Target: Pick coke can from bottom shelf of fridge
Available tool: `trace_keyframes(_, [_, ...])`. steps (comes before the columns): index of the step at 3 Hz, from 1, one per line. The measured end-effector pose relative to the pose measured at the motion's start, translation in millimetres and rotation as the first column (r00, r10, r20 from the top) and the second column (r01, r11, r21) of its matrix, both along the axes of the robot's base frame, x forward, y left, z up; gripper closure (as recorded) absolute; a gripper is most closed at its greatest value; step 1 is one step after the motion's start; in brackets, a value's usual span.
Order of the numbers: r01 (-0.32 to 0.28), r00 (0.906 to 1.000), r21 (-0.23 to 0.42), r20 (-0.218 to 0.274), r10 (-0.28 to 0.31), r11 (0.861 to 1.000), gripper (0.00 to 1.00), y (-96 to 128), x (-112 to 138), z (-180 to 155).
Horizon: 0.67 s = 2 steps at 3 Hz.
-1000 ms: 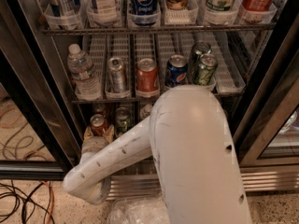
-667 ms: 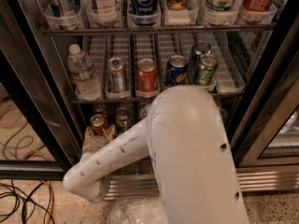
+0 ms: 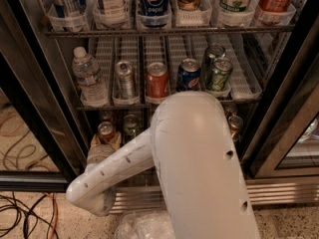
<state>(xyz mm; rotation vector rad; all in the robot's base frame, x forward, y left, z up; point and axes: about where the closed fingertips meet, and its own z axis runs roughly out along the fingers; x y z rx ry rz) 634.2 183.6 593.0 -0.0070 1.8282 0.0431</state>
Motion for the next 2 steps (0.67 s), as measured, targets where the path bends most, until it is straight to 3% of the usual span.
trace_keyframes(2, [0.000, 1.0000, 0.000, 0.000, 0.000, 1.000, 0.99, 0.0, 0.0, 0.0])
